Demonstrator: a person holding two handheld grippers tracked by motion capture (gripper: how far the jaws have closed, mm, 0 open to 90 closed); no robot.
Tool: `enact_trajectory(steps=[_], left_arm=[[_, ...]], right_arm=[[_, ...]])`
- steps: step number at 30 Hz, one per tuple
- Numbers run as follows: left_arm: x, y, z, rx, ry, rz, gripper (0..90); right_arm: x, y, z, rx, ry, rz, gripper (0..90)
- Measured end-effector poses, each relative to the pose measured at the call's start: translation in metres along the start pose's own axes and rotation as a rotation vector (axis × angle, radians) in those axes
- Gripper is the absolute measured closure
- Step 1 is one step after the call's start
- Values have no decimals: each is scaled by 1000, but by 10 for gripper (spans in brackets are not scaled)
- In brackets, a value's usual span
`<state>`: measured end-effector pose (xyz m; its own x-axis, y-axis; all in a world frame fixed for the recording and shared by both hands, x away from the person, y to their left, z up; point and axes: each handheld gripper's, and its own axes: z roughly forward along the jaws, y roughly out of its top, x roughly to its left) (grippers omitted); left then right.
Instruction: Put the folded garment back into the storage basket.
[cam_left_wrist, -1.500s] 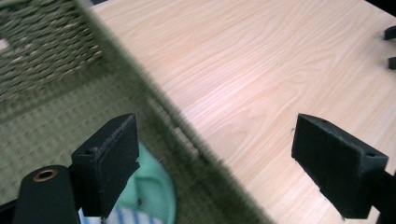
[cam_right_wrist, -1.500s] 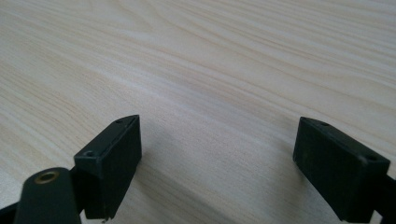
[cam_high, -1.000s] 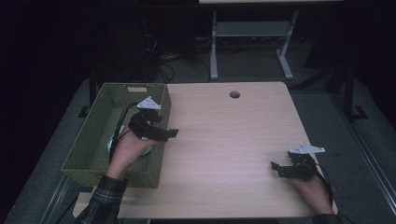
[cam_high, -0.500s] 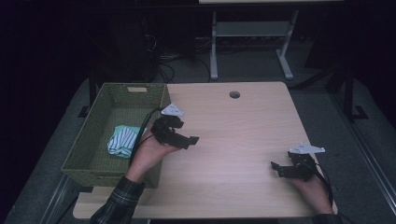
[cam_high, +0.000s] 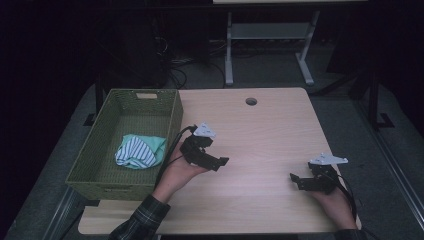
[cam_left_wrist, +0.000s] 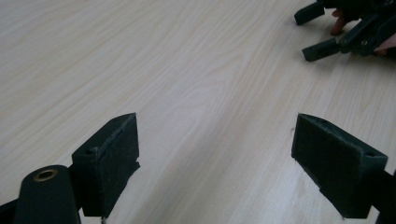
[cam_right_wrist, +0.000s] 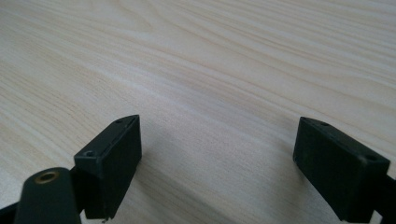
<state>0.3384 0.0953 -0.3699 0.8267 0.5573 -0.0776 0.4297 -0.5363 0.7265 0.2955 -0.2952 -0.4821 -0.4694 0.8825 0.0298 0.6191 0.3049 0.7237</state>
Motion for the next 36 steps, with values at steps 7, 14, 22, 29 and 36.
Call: enact_trajectory(steps=[7,14,22,29,36], left_arm=[[-7,-12,20,-1,7,16,142],[-8,-25,37,20,20,17,142],[-10,-43,62,58,25,10,142],[-9,-57,79,126,45,33,141],[-7,-59,80,136,53,34,141]], right_arm=[[0,0,0,0,0,0,148],[0,0,0,0,0,-1,148],[0,0,0,0,1,-2,148],[0,0,0,1,2,-3,148],[0,0,0,0,4,-5,148]])
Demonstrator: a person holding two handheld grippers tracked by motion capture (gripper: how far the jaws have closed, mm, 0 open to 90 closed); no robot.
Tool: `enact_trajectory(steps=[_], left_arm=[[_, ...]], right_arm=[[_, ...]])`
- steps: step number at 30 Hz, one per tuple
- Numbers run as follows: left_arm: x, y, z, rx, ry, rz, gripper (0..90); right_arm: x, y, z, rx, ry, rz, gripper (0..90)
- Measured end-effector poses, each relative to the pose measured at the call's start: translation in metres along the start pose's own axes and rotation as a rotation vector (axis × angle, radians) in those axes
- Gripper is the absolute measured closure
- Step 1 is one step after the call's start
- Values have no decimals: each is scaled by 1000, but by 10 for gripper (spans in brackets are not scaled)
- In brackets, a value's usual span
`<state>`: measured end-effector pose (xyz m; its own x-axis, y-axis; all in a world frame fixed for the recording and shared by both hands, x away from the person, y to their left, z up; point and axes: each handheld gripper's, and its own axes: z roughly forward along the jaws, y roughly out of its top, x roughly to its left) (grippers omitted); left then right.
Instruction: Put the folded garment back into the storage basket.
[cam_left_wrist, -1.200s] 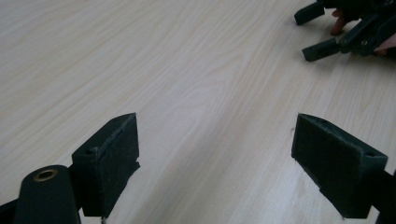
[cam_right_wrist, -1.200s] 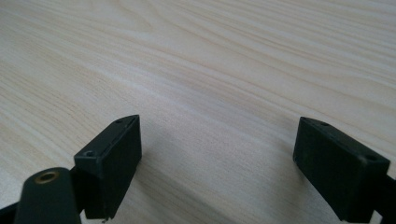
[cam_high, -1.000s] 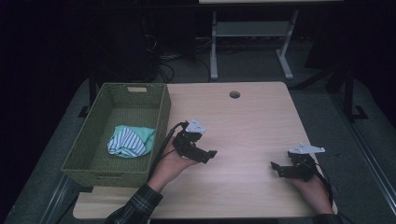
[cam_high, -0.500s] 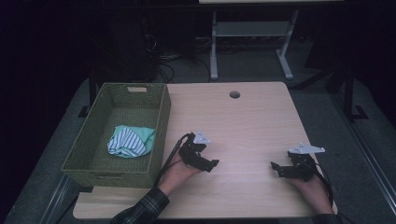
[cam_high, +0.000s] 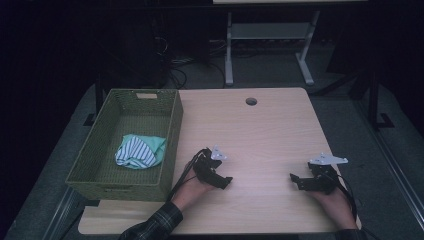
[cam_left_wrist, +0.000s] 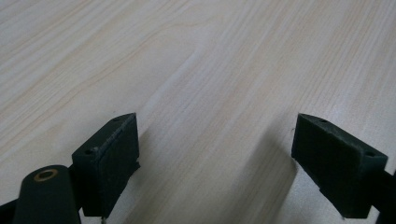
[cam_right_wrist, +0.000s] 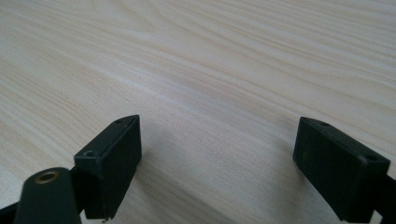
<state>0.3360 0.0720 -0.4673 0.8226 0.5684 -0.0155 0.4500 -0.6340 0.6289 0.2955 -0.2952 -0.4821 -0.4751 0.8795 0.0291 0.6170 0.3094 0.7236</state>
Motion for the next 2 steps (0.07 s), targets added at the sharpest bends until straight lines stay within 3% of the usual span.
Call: enact_trajectory(steps=[2], left_arm=[[0,0,0,-3,0,-2,142]], right_arm=[[0,0,0,0,0,0,148]])
